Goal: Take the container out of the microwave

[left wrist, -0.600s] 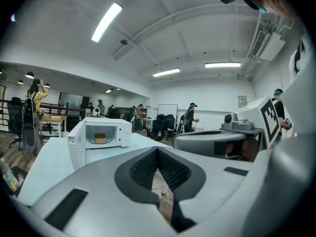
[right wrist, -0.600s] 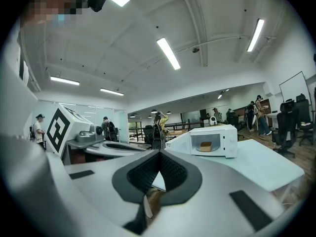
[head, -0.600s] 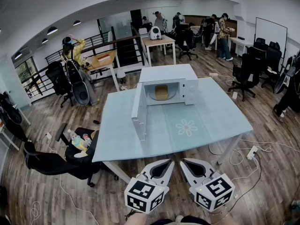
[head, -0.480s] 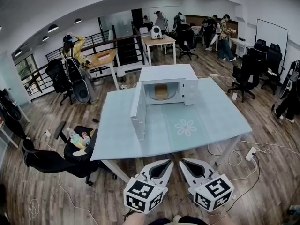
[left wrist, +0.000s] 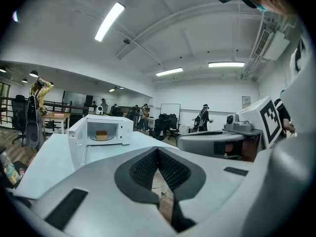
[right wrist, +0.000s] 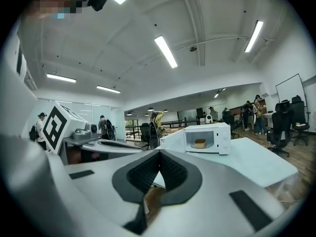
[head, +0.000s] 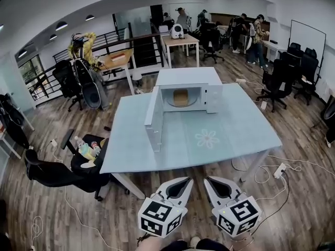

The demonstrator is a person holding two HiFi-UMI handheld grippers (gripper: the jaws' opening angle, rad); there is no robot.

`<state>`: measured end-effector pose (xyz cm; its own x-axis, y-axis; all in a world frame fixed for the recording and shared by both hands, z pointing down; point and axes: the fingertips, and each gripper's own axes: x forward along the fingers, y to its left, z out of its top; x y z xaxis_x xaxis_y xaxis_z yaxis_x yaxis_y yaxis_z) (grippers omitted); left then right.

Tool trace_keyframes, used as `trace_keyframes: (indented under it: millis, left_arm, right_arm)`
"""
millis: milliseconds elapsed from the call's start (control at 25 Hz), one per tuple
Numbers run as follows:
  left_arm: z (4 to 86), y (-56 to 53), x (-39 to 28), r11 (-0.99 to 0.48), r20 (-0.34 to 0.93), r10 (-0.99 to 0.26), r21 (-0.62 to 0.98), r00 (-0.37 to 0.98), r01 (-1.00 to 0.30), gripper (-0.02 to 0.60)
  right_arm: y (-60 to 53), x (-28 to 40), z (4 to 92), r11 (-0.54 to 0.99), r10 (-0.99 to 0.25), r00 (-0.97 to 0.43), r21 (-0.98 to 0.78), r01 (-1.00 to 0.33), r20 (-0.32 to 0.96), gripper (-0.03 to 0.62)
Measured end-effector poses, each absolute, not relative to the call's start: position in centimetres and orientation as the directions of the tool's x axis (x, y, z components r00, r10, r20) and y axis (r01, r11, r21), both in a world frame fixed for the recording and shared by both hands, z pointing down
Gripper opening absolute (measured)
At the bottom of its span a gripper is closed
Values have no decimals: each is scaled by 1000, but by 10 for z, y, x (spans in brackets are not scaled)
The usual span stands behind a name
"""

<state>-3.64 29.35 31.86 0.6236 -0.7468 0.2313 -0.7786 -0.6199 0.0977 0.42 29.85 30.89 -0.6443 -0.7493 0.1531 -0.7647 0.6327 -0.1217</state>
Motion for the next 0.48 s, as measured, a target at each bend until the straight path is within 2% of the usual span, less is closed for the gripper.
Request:
trace_keyframes:
  millis: [480]
  left_arm:
    - [323, 287, -14, -593, 235, -766, 102, 598, -799, 12]
  right_arm:
    - [295, 32, 312, 637, -748, -645, -101, -764, 157, 9]
